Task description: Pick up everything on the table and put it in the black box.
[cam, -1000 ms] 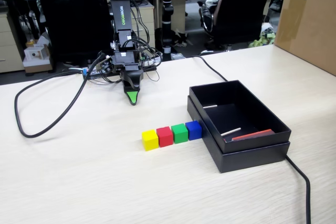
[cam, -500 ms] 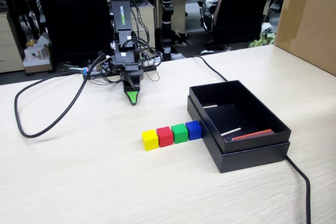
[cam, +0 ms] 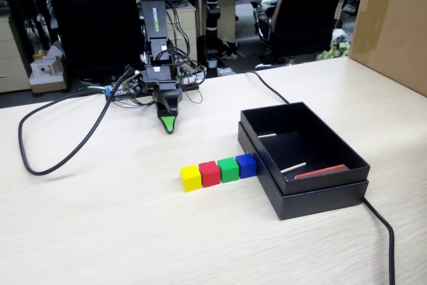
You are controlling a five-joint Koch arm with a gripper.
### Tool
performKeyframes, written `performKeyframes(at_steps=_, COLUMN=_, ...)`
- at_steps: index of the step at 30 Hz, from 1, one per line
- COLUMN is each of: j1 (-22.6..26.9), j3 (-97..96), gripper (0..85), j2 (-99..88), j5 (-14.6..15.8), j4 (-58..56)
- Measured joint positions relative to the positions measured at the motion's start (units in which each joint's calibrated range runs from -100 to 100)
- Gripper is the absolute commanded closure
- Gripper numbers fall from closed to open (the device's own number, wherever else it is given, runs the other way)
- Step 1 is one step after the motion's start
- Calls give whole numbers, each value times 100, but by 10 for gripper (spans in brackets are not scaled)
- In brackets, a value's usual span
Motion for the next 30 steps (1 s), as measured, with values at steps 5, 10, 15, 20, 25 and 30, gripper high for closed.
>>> performKeyframes(at_steps=5, j1=0, j3=0, gripper=371, j2=0, j5=0, j4=0)
performKeyframes(at_steps=10, j1=0, j3=0, gripper=371, j2=0, j5=0, j4=0)
performKeyframes(at_steps=15, j1=-98, j3=9, gripper=370, j2=0, j5=0, j4=0)
performKeyframes(at_steps=20, j1=-308, j3=484, gripper=359, j2=13, j5=0, j4=-712)
performKeyframes(at_steps=25, j1=-322, j3=1534, gripper=370, j2=207, j5=34, j4=-2338)
performKeyframes(at_steps=30, j1=-259, j3=3770, gripper=360, j2=1618, j5=112, j4=-3585)
